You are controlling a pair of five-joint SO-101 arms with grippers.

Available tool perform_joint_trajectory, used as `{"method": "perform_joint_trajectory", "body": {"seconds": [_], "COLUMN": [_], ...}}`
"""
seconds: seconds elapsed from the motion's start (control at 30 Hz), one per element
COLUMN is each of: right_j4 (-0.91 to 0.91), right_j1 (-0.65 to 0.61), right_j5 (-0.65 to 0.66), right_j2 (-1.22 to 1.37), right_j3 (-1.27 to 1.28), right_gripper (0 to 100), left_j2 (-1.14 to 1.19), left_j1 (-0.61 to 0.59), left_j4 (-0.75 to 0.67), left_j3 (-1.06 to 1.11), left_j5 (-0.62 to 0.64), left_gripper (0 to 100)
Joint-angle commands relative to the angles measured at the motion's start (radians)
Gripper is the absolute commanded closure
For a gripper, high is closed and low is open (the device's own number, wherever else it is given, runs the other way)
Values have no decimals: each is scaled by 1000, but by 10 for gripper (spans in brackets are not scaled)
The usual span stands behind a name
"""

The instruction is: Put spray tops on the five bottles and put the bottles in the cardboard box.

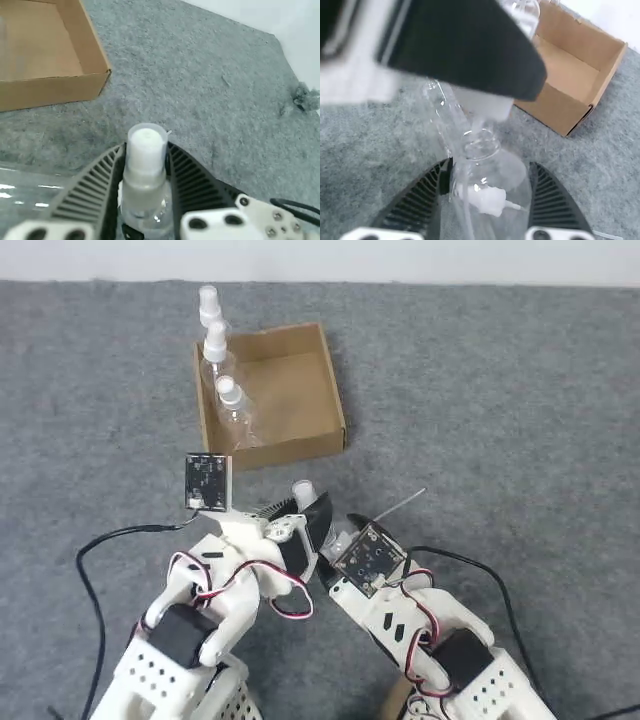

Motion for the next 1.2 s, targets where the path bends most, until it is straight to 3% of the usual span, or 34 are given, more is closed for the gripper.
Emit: {"method": "perform_joint_trajectory", "body": {"seconds": [0.0,0.23,0.53,0.73,1.17], "right_j4": [-28,-64,-64,-64,-64], "right_j1": [5,74,74,76,76], "right_j5": [-9,-11,-11,-11,-9], "right_j2": [-22,-22,-22,-22,-22], "right_j3": [-35,-35,-35,-35,-35], "right_gripper": [871,871,871,871,871], "left_j2": [-12,-12,-12,-12,-14], "left_j1": [9,18,11,-49,-250], "left_j4": [-31,-11,5,147,206], "left_j3": [-10,2,22,-97,-226], "left_j5": [-14,-71,-35,64,144], "left_gripper": [987,961,742,635,620]}}
